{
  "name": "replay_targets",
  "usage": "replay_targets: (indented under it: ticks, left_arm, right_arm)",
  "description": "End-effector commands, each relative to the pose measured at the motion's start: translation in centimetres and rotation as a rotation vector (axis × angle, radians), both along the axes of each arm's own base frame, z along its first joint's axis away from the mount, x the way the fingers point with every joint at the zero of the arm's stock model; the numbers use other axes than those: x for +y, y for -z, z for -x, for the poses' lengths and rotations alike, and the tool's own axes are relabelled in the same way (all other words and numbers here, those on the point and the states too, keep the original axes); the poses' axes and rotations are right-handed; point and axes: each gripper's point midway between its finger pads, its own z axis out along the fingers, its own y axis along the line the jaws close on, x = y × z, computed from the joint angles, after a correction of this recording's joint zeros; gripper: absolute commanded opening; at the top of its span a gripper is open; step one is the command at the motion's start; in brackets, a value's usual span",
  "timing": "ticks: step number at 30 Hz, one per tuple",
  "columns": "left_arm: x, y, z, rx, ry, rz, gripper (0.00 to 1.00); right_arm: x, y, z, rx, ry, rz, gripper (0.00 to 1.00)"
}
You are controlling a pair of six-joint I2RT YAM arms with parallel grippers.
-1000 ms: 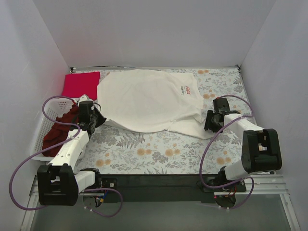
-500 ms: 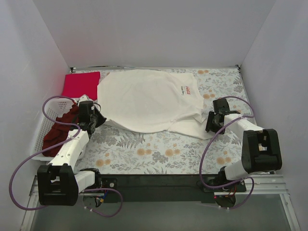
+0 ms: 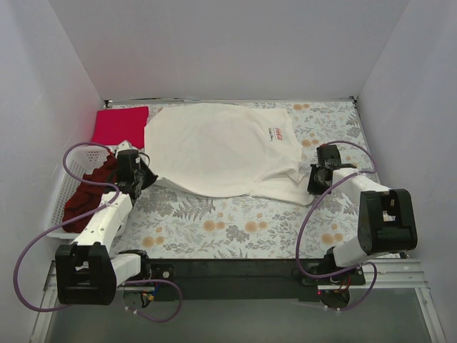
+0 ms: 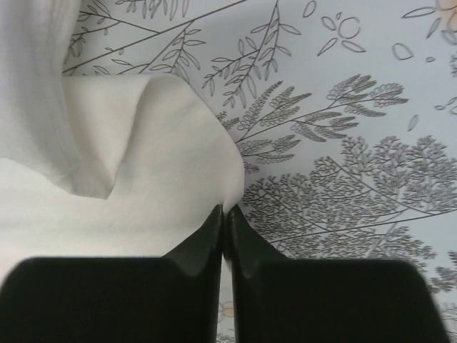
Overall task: Fold and stack the t-shirts
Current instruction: Flatten the tshirt out
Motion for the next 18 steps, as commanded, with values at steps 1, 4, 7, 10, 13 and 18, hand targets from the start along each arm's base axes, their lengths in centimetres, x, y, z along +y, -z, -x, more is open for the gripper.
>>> replay_targets:
  ticks: [1,4,7,10,13,18]
  left_arm:
    - [0.4,-1.6,-1.1,-0.029,-0.016,-0.022,0.00]
    - [0.6,-3.8,-3.1,-0.059,-0.034,-0.023,0.00]
    - [0.7,-5.3,-5.6,-0.074,-0.053,-0.023,0.00]
    - [1.0,-9.4,-10.5,-0.138,-0.073,-0.028,0.00]
    - [0.8,-15.0,-16.4,-0.224,-0.076,-0.012,0.00]
    - [0.0,-29.9,-21.9,-0.474,-0.056,0.036,0.00]
  right_arm:
    - [1.5,1.2,0.9,0.084,-0.048,-0.064,0.01]
    - [1.7,-2.1,-2.7,-0.009,-0.050,-0.065,0.01]
    - [0.7,-5.9,-6.0,-0.100,-0.016,-0.044,0.01]
    - [-1.1,-13.2,-11.1,-0.257,0.042,-0.056,0.01]
    - [-4.2,-22.9,-16.1,-0.452,0.110,-0.079,0.01]
    - [-7.8,-39.1,-18.9,-0.819,0.142,-0.161,0.01]
